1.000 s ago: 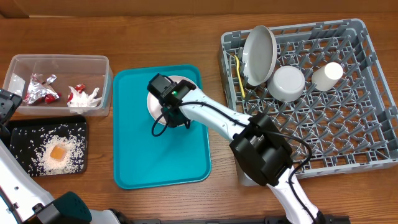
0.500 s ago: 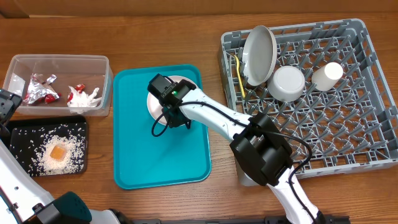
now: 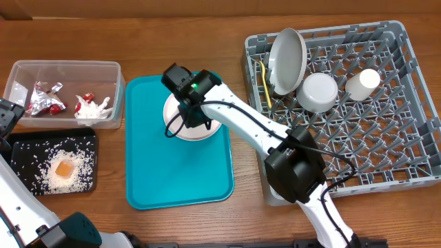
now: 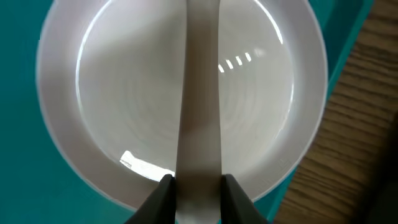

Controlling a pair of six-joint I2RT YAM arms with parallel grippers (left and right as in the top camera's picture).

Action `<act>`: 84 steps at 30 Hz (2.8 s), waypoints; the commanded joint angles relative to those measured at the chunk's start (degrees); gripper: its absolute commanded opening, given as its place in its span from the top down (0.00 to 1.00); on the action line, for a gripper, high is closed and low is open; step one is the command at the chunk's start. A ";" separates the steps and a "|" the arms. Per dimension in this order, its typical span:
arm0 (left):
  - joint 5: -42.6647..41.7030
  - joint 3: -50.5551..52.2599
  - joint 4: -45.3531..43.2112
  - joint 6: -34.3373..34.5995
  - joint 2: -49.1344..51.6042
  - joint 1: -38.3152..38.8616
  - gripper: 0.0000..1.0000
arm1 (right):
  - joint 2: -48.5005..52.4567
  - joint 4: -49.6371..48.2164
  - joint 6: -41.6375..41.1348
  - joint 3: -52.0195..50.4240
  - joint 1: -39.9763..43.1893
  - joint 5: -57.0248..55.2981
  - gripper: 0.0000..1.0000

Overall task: Sort waste into correct bins and load items into the dishwasher rack
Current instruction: 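Lift the pink fork and carry it to the rack's left side, then insert the fork handle-down into a rack slot with the right gripper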

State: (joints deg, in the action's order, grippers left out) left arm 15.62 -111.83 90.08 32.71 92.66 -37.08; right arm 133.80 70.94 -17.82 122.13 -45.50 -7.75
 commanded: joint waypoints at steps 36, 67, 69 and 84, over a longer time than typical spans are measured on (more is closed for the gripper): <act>-0.22 -0.15 0.02 0.74 -0.42 -0.02 0.00 | 0.61 26.01 9.33 18.88 24.44 2.75 0.96; -0.22 -0.15 0.02 0.74 -0.42 -0.02 0.00 | 0.52 26.12 10.14 20.15 24.28 5.97 0.18; -0.22 -0.15 0.02 0.74 -0.42 -0.02 0.00 | 0.52 25.90 10.14 20.52 24.09 5.95 0.18; -0.22 -0.15 0.04 0.74 -0.42 -0.02 0.00 | 1.40 16.04 4.04 16.87 26.18 2.89 0.19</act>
State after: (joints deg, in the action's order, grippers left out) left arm 15.59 -111.83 90.08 32.71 92.66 -37.08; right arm 133.91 88.38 -12.34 140.70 -19.81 -4.03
